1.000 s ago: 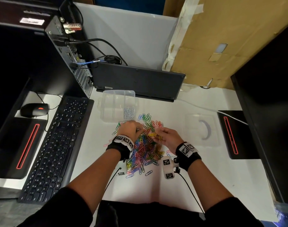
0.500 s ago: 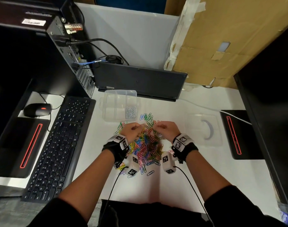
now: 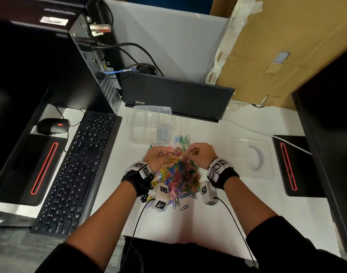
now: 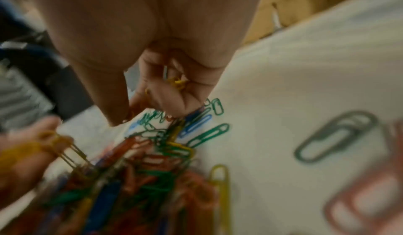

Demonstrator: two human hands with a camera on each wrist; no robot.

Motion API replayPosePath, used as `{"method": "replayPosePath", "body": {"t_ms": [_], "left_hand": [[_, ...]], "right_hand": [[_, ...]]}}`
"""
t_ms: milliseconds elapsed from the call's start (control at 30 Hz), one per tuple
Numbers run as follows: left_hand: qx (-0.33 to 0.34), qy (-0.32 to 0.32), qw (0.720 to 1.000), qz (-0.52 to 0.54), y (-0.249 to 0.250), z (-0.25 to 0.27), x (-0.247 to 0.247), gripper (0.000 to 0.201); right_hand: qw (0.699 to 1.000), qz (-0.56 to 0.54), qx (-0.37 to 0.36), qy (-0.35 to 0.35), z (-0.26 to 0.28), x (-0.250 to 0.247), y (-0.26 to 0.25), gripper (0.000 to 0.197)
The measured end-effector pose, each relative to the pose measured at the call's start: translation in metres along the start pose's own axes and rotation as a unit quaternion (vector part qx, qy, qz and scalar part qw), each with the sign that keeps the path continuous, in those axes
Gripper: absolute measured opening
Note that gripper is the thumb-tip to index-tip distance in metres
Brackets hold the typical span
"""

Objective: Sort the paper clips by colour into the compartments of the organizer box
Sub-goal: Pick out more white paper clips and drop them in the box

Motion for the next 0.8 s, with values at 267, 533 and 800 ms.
{"method": "replayPosePath", "body": {"t_ms": [267, 533, 800], "left_hand": [[-0.044, -0.002, 0.998, 0.040, 0.004, 0.004, 0.014, 0.030], [-0.081, -0.003, 0.995, -0.061, -0.007, 0.002, 0.013, 0.025], [-0.050, -0.022, 0.988, -0.145, -0.007, 0.009, 0.005, 0.022]], "right_hand": [[0.881, -0.401, 0.187, -0.167, 0.019, 0.014, 0.052, 0.013], [0.703, -0.597, 0.289, -0.257, 0.045, 0.040, 0.043, 0.023], [0.908, -0.278, 0.302, -0.088, 0.038, -0.001, 0.079, 0.032]]}}
Point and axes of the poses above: each hand's wrist, its own z-axis away from the middle knuckle, its own x-axis out of the palm, y = z × x, the point moved 10 cm from there along -z, towards the middle knuckle, and after that the axes turned 15 degrees about x, right-handed, at the moved point
